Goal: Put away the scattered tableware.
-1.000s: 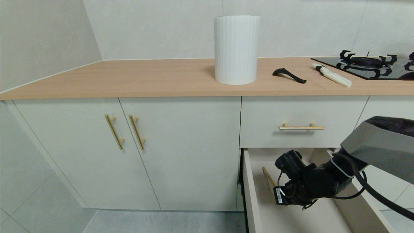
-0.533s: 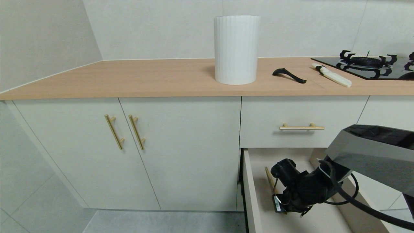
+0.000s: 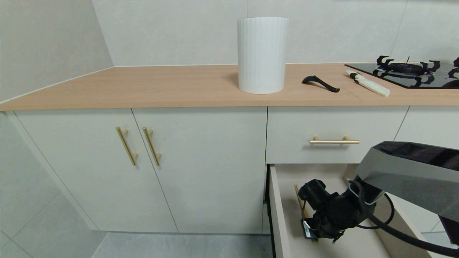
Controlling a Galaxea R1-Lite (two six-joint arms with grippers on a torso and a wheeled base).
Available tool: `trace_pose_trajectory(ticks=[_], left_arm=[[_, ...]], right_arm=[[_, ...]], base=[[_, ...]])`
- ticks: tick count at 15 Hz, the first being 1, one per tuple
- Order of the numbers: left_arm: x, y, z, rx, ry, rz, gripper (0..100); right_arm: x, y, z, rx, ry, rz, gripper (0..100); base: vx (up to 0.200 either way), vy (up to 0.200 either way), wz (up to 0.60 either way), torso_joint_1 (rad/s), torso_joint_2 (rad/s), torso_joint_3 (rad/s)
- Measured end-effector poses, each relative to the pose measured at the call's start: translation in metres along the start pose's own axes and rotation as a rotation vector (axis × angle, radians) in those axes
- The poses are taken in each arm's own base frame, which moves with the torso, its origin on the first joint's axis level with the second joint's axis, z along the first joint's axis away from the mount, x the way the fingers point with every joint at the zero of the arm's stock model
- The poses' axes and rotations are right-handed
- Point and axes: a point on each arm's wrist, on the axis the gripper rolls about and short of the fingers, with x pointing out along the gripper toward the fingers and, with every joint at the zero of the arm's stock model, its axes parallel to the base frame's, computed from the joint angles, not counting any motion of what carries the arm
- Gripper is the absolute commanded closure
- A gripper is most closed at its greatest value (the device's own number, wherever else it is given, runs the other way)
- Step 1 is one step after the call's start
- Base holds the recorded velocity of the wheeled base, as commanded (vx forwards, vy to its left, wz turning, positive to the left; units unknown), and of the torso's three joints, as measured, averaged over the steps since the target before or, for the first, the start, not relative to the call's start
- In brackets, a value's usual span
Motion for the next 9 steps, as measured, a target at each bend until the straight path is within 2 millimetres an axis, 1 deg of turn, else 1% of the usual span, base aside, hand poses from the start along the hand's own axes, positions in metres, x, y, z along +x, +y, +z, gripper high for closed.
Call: trace_pose_trajectory(ticks=[7, 9], left_arm=[[0.0000, 0.0000, 0.0001, 0.000, 0.000, 0.000, 0], [0.0000, 0.0000, 0.0001, 0.000, 0.000, 0.000, 0]], right_arm=[[0.0001, -0.0003, -0.0004, 0.000, 0.002, 0.000, 0], [-0.0038, -0.0011, 0.0006, 0.003, -0.006, 0.001, 0]], base=[[0.000, 0.000, 0.00, 0.000, 0.00, 0.000], [0.000, 0.000, 0.00, 0.000, 0.00, 0.000]])
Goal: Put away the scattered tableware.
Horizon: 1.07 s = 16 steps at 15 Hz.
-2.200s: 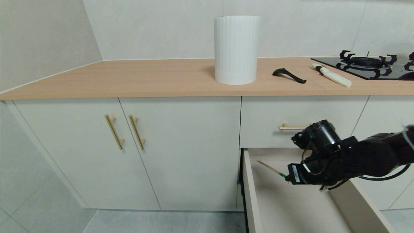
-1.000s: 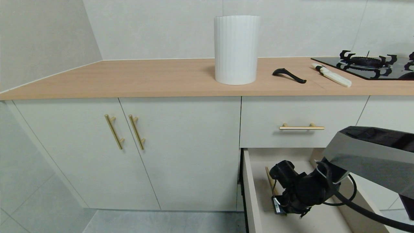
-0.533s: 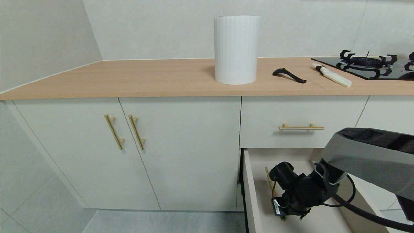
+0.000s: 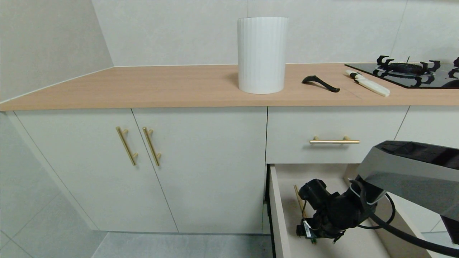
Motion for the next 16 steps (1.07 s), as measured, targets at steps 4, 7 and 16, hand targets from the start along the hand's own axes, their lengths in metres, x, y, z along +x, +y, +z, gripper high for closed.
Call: trace_pose_trajectory(ticks=[4, 7, 16], left_arm=[[0.000, 0.000, 0.000, 0.000, 0.000, 0.000, 0], [0.000, 0.000, 0.000, 0.000, 0.000, 0.000, 0], [0.000, 0.000, 0.000, 0.000, 0.000, 0.000, 0]], right_arm=[[-0.052, -0.014, 0.016, 0.043, -0.114, 0.035, 0], [-0.118, -0.041, 0.028, 0.078, -0.269, 0.063, 0], [-0.233, -0.089, 0.022, 0.105, -0.579, 0.067, 0]], base=[[0.000, 0.000, 0.00, 0.000, 0.00, 0.000], [0.000, 0.000, 0.00, 0.000, 0.00, 0.000], [0.000, 0.000, 0.00, 0.000, 0.00, 0.000]])
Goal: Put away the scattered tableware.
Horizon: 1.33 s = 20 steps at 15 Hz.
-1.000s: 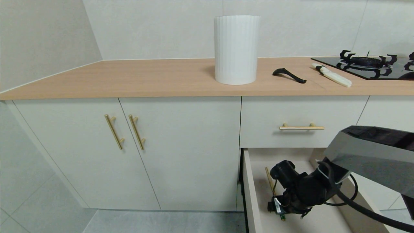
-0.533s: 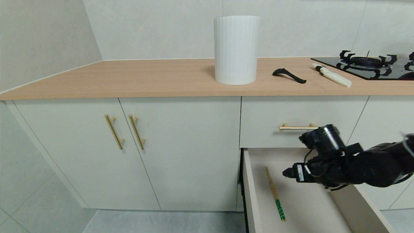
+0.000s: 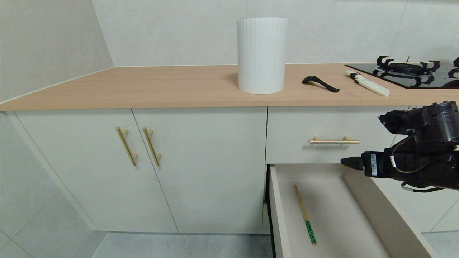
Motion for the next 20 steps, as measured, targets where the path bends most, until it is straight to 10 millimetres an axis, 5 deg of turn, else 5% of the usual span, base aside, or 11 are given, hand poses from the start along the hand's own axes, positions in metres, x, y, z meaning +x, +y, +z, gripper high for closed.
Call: trace_pose_trajectory(ticks=[6, 20], left_arm=[[0.0000, 0.0000, -0.0003, 0.000, 0.002, 0.000, 0], [0.0000, 0.0000, 0.0000, 0.000, 0.000, 0.000, 0]], right_arm=[[-0.0064, -0.0069, 0.0044, 0.000, -0.027, -0.016, 0], [-0.0020, -0.0095, 0.0036, 0.004, -0.016, -0.029, 0]], base=[[0.000, 0.000, 0.00, 0.049, -0.17, -0.169], [0.000, 0.000, 0.00, 0.190, -0.50, -0.286]])
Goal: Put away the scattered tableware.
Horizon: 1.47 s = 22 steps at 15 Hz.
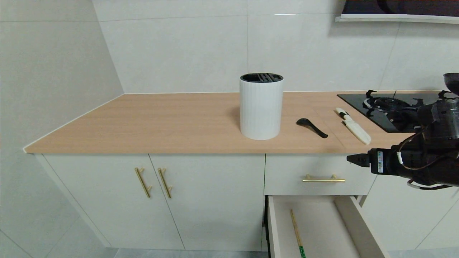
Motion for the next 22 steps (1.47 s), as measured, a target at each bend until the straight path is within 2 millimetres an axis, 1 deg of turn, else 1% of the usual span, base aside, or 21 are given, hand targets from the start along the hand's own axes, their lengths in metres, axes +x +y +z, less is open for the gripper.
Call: trace_pose_trajectory(ticks=[5, 7, 9, 10, 12, 14, 15, 17, 18, 20, 22], left_arm=[[0.000, 0.000, 0.000, 0.000, -0.003, 0.000, 0], [0.000, 0.000, 0.000, 0.000, 0.000, 0.000, 0], [0.000, 0.000, 0.000, 0.000, 0.000, 0.000, 0], [0.000, 0.000, 0.000, 0.000, 0.000, 0.000, 0], [0.000, 0.000, 0.000, 0.000, 0.000, 0.000, 0], [0.000, 0.000, 0.000, 0.000, 0.000, 0.000, 0], [0.000, 0.000, 0.000, 0.000, 0.000, 0.000, 0], [0.000, 0.000, 0.000, 0.000, 0.000, 0.000, 0], [0.000, 0.000, 0.000, 0.000, 0.000, 0.000, 0], [0.000, 0.000, 0.000, 0.000, 0.000, 0.000, 0], [0.000, 0.000, 0.000, 0.000, 0.000, 0.000, 0]], right_arm=[[0.002, 0.000, -0.001, -0.009, 0.007, 0.001, 0], [0.003, 0.000, -0.001, -0.010, 0.005, 0.001, 0], [0.005, 0.001, 0.004, -0.024, -0.009, -0.001, 0], [0.007, 0.003, 0.012, -0.045, -0.027, 0.000, 0], [0.016, 0.008, 0.033, -0.061, -0.076, 0.008, 0], [0.027, 0.012, 0.056, -0.081, -0.120, 0.073, 0], [0.034, 0.009, 0.068, -0.097, -0.136, 0.142, 0], [0.049, -0.002, 0.084, -0.139, -0.159, 0.240, 0], [0.059, -0.008, 0.092, -0.176, -0.178, 0.293, 0], [0.083, -0.017, 0.100, -0.215, -0.224, 0.318, 0], [0.109, -0.023, 0.096, -0.234, -0.256, 0.314, 0]], base=[[0.000, 0.000, 0.00, 0.209, -0.46, -0.260], [0.000, 0.000, 0.00, 0.061, -0.14, -0.078], [0.000, 0.000, 0.00, 0.016, -0.03, -0.013], [0.000, 0.000, 0.00, 0.000, 0.00, 0.000], [0.000, 0.000, 0.00, 0.000, 0.00, 0.000], [0.000, 0.000, 0.00, 0.000, 0.00, 0.000], [0.000, 0.000, 0.00, 0.000, 0.00, 0.000], [0.000, 0.000, 0.00, 0.000, 0.00, 0.000], [0.000, 0.000, 0.00, 0.000, 0.00, 0.000], [0.000, 0.000, 0.00, 0.000, 0.00, 0.000], [0.000, 0.000, 0.00, 0.000, 0.00, 0.000]])
